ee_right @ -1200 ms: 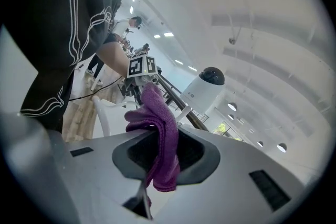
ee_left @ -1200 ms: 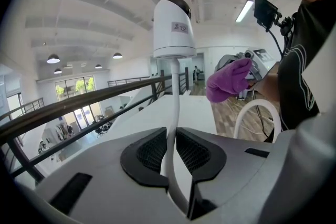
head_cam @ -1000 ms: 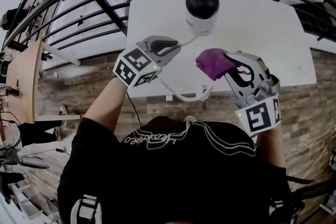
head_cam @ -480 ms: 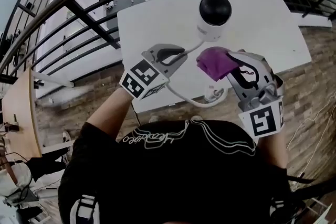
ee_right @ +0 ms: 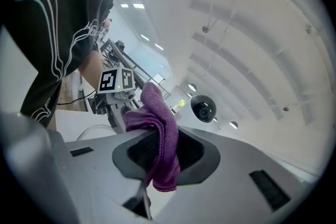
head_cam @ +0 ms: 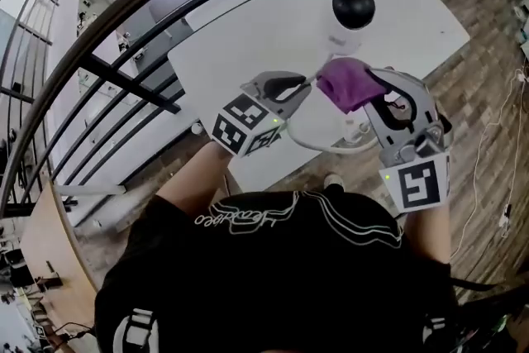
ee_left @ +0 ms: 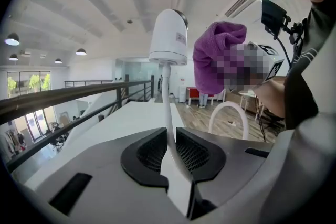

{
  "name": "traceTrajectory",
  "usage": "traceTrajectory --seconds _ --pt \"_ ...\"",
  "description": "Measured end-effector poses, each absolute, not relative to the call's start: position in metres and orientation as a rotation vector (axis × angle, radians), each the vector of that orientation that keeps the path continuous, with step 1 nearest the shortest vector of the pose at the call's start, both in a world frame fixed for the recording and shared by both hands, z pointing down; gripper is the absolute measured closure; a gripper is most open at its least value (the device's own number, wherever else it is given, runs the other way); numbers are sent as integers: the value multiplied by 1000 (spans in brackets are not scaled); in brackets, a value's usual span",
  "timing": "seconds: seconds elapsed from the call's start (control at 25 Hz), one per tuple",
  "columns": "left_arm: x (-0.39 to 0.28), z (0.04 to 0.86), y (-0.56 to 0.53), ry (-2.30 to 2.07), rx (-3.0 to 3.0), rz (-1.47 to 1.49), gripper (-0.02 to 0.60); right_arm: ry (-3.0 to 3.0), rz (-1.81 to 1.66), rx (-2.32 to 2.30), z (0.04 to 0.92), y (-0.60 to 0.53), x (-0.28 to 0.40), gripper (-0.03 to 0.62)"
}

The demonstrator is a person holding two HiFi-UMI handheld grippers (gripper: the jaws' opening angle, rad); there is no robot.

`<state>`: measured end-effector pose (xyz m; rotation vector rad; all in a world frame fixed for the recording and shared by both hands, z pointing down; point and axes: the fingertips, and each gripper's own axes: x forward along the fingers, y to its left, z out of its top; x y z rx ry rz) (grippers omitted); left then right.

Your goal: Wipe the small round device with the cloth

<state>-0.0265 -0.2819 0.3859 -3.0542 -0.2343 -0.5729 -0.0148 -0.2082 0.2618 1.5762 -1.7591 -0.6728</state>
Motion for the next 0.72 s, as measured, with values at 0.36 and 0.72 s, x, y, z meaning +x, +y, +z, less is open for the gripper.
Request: traceTrajectory --seconds 0.36,0.72 --pt "-28 387 -279 -414 -3052 -534 526 -1417 -691 1813 220 -211 -24 522" --pt "-26 388 -276 -560 -3067 -504 526 -1170 -750 1887 174 -229 -38 522"
